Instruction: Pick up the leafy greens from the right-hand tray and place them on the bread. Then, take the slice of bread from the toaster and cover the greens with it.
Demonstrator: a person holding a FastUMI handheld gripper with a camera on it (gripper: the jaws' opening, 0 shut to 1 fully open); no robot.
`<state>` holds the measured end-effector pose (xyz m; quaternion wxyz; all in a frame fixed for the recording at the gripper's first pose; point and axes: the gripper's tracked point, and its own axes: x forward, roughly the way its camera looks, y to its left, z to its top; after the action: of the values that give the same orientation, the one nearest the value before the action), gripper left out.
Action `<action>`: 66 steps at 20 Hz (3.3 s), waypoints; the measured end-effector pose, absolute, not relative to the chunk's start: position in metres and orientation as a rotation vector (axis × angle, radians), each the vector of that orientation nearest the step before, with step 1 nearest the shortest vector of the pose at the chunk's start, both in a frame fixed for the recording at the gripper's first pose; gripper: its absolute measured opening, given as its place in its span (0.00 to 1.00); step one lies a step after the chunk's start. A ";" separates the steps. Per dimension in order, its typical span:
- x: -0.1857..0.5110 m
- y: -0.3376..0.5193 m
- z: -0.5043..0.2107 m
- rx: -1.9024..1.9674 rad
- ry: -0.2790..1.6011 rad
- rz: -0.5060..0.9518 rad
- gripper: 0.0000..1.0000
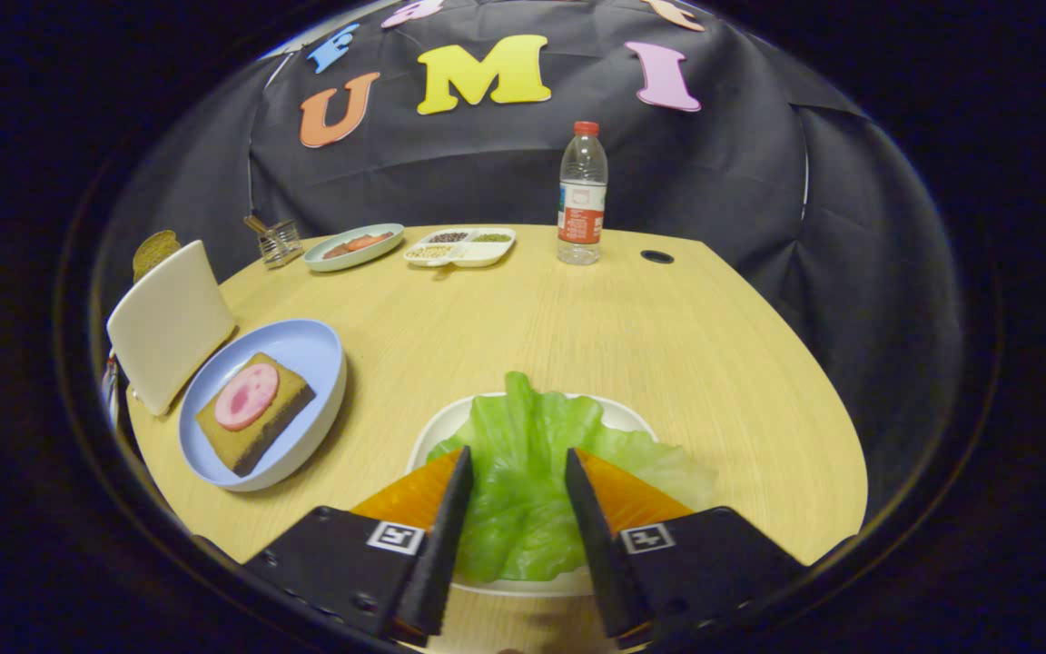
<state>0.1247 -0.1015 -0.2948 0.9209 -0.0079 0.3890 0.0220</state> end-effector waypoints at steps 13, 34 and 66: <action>0.127 -0.090 -0.245 0.098 0.643 0.017 0.00; 0.151 0.093 -0.201 -0.063 0.505 0.025 0.00; 0.134 0.246 -0.051 0.074 0.218 0.078 0.96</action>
<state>0.1342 0.2457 -0.0506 0.9926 0.0370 0.1085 0.0390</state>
